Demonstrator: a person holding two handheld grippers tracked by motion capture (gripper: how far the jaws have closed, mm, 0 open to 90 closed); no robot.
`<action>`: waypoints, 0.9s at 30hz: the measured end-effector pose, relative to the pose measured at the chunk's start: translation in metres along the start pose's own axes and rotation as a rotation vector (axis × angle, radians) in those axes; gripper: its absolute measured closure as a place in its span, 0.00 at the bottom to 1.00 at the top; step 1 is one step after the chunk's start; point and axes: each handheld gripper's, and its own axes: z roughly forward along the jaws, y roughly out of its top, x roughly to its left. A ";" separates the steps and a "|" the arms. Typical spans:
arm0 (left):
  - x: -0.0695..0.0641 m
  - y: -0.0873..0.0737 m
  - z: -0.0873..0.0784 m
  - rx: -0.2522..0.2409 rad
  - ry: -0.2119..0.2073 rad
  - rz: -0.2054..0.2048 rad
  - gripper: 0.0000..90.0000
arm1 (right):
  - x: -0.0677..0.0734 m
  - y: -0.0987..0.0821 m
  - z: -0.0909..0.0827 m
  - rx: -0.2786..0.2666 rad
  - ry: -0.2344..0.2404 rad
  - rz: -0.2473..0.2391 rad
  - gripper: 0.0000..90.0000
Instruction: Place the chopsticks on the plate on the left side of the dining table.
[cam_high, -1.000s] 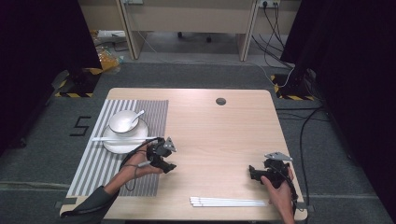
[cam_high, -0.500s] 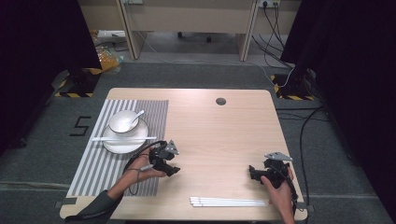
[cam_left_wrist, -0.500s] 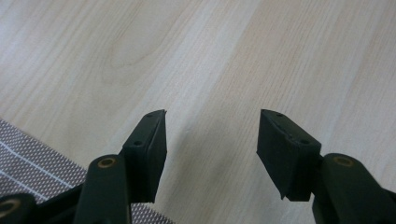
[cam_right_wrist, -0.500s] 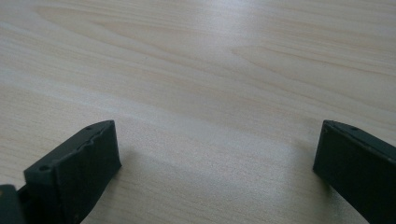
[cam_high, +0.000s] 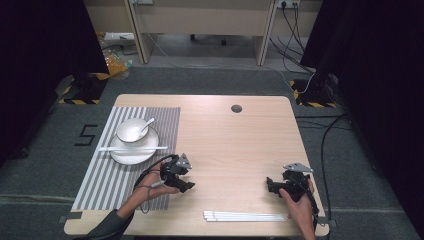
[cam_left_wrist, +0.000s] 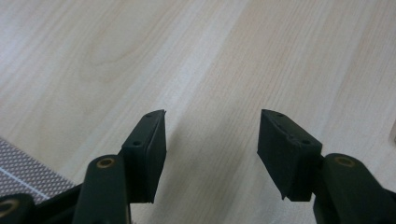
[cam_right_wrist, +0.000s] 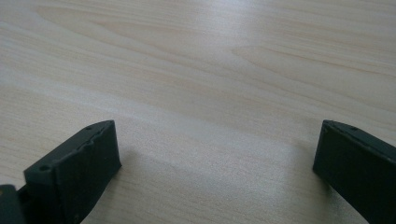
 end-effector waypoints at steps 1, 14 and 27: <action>-0.001 -0.001 0.001 0.002 -0.001 0.004 0.46 | 0.000 0.000 0.000 0.000 0.000 0.000 0.01; -0.011 -0.011 0.006 -0.028 0.010 0.013 0.46 | 0.000 0.000 0.000 0.000 0.000 0.000 0.01; -0.016 -0.023 0.008 -0.111 0.001 -0.016 0.44 | 0.000 0.000 0.000 0.000 0.000 0.000 0.01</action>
